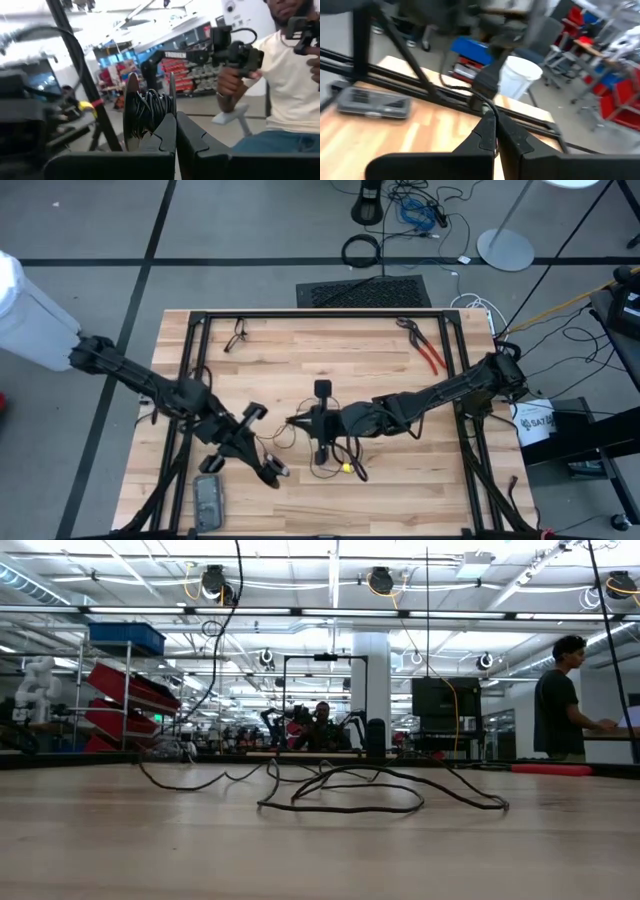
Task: Coil cords
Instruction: Uncoil the black cable wire from the spool
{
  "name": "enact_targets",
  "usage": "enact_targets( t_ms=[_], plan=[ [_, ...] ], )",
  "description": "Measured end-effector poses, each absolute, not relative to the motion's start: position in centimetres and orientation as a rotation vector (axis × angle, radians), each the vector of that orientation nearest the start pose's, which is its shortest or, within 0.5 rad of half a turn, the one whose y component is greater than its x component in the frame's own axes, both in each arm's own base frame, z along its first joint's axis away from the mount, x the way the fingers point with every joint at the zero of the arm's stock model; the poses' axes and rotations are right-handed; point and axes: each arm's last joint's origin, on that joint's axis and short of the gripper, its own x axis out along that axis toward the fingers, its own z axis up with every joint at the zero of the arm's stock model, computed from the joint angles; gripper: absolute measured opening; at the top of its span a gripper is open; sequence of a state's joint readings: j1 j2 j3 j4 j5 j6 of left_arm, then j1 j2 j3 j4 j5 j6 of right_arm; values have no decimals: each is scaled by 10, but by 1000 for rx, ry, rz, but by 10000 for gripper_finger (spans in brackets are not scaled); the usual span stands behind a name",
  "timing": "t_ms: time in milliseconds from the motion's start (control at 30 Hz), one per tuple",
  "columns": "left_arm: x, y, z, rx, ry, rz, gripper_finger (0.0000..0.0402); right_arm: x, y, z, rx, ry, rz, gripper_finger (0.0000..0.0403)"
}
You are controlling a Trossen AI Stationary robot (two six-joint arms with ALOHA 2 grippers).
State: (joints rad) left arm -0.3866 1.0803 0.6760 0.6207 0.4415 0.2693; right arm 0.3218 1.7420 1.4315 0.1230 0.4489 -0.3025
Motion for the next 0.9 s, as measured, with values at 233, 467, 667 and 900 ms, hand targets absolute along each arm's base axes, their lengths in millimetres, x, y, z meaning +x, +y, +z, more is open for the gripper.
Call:
enact_targets(
  t_ms=[233,467,667,900],
  plan=[
    [232,-108,302,218,-185,-813,0,386,116,341,-429,155,-206,0],
    [235,-103,297,205,-97,-754,0,364,124,367,-413,97,-178,0],
    [232,-100,295,207,-33,-716,0,339,139,389,-407,33,-127,0],
    [222,-91,298,227,37,-587,0,309,159,408,-403,-14,-46,0]
  ],
)
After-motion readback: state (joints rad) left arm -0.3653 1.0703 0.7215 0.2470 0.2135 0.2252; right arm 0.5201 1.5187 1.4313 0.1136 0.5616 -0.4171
